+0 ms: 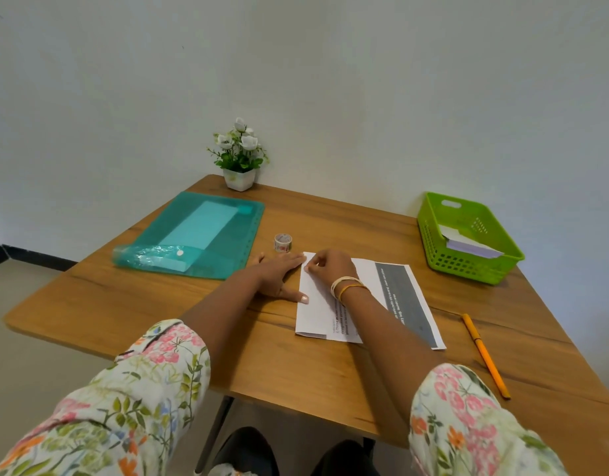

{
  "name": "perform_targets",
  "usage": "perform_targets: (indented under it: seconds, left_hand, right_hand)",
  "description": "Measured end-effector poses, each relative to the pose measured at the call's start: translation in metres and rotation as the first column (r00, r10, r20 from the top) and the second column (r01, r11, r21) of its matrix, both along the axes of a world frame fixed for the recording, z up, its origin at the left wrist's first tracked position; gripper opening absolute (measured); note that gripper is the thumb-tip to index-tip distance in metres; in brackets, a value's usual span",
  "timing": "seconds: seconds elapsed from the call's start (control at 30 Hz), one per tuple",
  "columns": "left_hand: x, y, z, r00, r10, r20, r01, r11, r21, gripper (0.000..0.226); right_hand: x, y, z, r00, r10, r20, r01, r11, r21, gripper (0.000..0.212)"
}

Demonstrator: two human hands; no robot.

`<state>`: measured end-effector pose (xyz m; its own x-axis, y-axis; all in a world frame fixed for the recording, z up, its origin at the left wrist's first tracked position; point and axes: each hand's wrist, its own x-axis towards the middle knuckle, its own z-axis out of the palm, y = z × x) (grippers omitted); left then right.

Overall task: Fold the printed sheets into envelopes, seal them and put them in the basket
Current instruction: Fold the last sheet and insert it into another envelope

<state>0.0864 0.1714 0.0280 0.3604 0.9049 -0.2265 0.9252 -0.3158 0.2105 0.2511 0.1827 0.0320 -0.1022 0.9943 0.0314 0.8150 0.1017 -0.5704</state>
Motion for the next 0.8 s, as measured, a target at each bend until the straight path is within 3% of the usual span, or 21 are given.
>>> perform_targets:
  seconds: [0.3, 0.47, 0.53, 0.8]
  left_hand:
    - [0.001, -0.003, -0.002, 0.999, 0.003, 0.033, -0.004, 1.0, 0.024, 0.099]
    - [0.003, -0.003, 0.004, 0.997, 0.036, 0.073, -0.034, 0.999, -0.028, 0.057]
    - [0.004, -0.002, 0.006, 0.992, 0.067, 0.105, -0.064, 0.997, -0.034, 0.05]
    - [0.005, -0.006, -0.003, 0.998, 0.053, 0.038, -0.054, 0.997, 0.046, 0.054]
  right_hand:
    - [-0.004, 0.002, -0.001, 0.999, 0.026, 0.028, -0.027, 0.999, 0.035, 0.014]
    - [0.007, -0.009, -0.002, 0.992, 0.115, 0.055, -0.116, 0.993, -0.002, 0.019]
    - [0.01, -0.014, -0.003, 0.992, 0.106, 0.063, -0.106, 0.994, 0.003, 0.026]
    - [0.019, -0.04, -0.008, 0.985, 0.121, 0.124, -0.129, 0.99, 0.054, 0.035]
